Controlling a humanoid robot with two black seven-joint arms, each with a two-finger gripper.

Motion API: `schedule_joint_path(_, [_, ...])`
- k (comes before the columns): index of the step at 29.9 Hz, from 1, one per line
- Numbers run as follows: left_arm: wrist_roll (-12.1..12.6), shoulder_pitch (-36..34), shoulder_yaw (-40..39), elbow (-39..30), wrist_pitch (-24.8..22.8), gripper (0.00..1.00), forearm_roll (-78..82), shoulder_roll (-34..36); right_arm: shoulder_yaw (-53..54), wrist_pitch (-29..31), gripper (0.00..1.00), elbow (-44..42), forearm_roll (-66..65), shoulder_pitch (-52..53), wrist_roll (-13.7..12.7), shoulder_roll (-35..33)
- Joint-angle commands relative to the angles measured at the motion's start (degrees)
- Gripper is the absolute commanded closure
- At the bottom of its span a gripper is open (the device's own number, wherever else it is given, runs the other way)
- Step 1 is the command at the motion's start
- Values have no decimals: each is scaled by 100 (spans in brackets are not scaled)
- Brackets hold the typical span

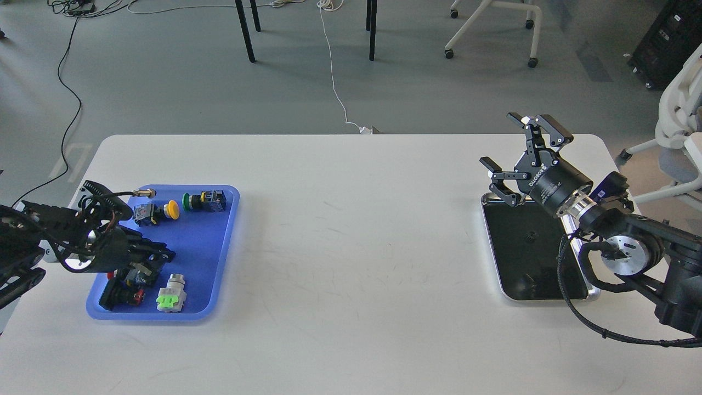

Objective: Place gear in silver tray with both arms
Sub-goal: 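Close the left gripper on the gear and lift it, then carry the gear to mid-table, release it, and withdraw the left arm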

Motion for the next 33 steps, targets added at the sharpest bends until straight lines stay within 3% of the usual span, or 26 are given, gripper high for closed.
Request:
schedule_joint_path(1, [1, -21, -9, 0, 9, 88, 2, 2, 0, 0, 3, -2, 0, -1, 0, 0])
schedule_joint_path(10, [1, -425, -18, -184, -8, 88, 2, -7, 18, 0, 3, 6, 0, 17, 0, -9])
schedule_joint_path(18, [1, -1093, -18, -1317, -455, 88, 2, -138, 18, 0, 3, -2, 0, 34, 0, -17])
schedule_joint_path(21, [1, -1400, -1, -1564, -699, 88, 2, -550, 27, 0, 3, -2, 0, 43, 0, -35])
schedule_joint_path(26, [1, -2103, 429, -1486, -699, 87, 2, -1534, 27, 0, 3, -2, 18, 43, 0, -79])
schedule_joint_path(33, [1, -2535, 1212, -608, -699, 87, 2, -2765, 79, 9, 3, -2, 18, 25, 0, -246])
